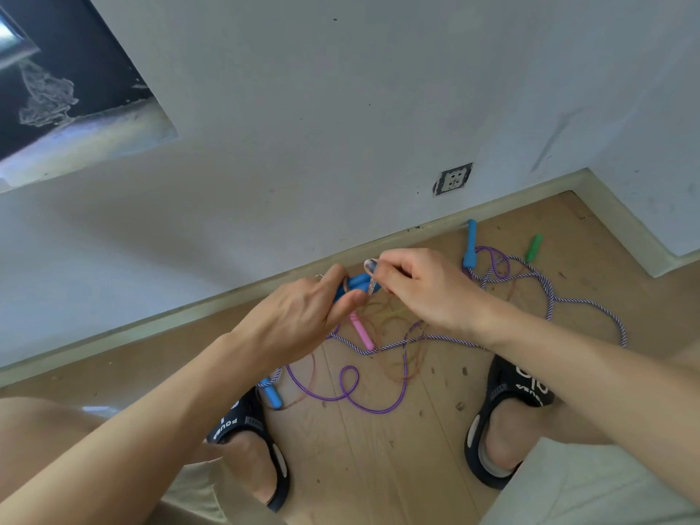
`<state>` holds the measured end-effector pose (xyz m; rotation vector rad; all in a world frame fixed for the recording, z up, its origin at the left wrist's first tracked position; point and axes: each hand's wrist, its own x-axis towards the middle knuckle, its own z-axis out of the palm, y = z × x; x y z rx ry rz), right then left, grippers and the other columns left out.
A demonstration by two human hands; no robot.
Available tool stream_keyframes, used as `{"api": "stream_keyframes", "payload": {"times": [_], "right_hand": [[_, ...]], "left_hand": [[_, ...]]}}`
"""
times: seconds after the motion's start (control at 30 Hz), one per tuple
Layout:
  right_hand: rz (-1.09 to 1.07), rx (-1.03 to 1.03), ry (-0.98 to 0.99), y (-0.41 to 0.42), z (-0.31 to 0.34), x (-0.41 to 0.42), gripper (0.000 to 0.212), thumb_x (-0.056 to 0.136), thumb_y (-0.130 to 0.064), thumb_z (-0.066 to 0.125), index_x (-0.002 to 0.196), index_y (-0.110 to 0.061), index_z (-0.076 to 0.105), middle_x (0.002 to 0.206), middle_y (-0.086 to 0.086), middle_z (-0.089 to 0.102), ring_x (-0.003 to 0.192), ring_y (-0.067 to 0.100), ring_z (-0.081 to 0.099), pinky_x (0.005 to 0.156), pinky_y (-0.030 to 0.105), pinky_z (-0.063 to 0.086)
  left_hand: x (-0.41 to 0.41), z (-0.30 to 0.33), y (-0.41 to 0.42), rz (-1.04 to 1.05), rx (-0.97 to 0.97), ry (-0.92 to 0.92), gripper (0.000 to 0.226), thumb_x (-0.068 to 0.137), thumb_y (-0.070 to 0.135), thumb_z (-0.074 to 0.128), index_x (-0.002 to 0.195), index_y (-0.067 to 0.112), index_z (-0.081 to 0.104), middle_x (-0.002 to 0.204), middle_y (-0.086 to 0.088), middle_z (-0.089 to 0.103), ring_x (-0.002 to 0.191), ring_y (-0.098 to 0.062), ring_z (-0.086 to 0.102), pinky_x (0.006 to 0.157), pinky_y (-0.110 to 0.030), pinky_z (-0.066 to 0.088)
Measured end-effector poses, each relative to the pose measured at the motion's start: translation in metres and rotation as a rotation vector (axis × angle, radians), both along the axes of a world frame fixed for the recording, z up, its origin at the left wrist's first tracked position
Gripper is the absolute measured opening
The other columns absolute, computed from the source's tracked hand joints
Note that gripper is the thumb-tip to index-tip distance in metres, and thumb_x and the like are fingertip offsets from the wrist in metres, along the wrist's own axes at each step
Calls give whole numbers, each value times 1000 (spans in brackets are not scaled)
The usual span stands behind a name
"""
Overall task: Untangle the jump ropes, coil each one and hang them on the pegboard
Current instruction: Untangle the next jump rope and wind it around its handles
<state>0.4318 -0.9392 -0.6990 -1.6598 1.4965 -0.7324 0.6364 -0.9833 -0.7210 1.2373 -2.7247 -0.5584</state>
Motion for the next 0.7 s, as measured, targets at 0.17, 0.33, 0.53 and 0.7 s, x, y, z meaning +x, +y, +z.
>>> {"api": "stream_keyframes", "payload": {"times": [0.17,0.33,0.53,0.7], "right_hand": [[121,-88,83,1,-3,2,43,101,-36,53,64,-13,49,52,-7,37,50,8,36,49,20,27],[232,-178,131,-1,2,3,36,99,-35,56,70,-15,56,55,-7,43,53,12,40,50,21,28],[225,34,-14,-11,-6,1,48,98,-40,57,57,-16,48,60,1,47,53,5,39,54,22,32],[151,231,-145,-9,-24,7,53,100,-39,55,51,-20,47,49,-8,40,48,8,37,50,21,32]], "left_hand": [[1,0,7,-85,16,-46,50,94,68,21,105,24,42,71,0,54,57,-21,52,57,-40,46],[-4,15,16,-214,96,-87,35,90,69,24,89,36,34,77,9,50,69,-24,54,65,-35,44],[-6,12,31,-266,-222,-9,40,88,57,46,97,18,51,63,11,40,45,-16,35,46,-22,25],[-5,16,31,-220,-157,54,24,81,21,60,104,16,55,69,4,58,55,-25,51,48,-33,41]]}}
